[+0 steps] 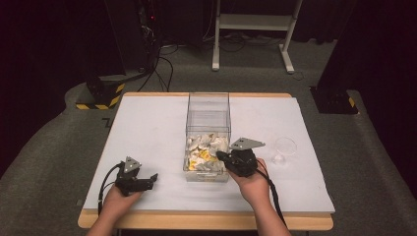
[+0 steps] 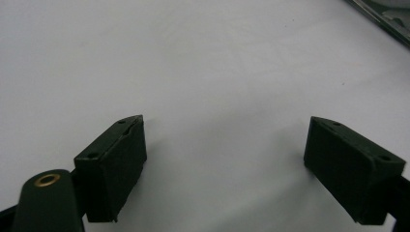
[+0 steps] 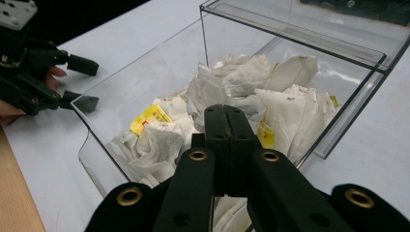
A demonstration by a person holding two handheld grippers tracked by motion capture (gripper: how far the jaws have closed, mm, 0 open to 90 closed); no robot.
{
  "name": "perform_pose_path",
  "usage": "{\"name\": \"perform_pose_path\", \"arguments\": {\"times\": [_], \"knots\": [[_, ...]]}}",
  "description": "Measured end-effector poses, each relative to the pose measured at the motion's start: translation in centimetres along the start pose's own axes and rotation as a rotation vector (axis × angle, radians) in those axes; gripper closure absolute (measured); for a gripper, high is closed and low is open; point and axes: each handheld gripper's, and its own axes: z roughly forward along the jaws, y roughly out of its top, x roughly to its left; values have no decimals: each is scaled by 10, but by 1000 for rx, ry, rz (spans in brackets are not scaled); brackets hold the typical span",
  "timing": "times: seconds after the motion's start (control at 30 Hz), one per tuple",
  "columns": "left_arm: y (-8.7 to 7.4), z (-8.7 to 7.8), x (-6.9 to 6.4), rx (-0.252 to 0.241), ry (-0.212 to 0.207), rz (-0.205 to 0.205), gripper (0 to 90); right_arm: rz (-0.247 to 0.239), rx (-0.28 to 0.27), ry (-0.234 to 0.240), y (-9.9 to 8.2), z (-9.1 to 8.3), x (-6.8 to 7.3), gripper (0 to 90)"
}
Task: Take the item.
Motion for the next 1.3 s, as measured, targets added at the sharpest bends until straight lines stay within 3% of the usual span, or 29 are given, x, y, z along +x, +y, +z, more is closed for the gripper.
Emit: {"name": "perform_pose_path", "arguments": {"times": [1.3], "knots": [[0, 0, 0, 0, 1, 1, 156, -20, -181, -20, -8, -7, 10, 900]]}}
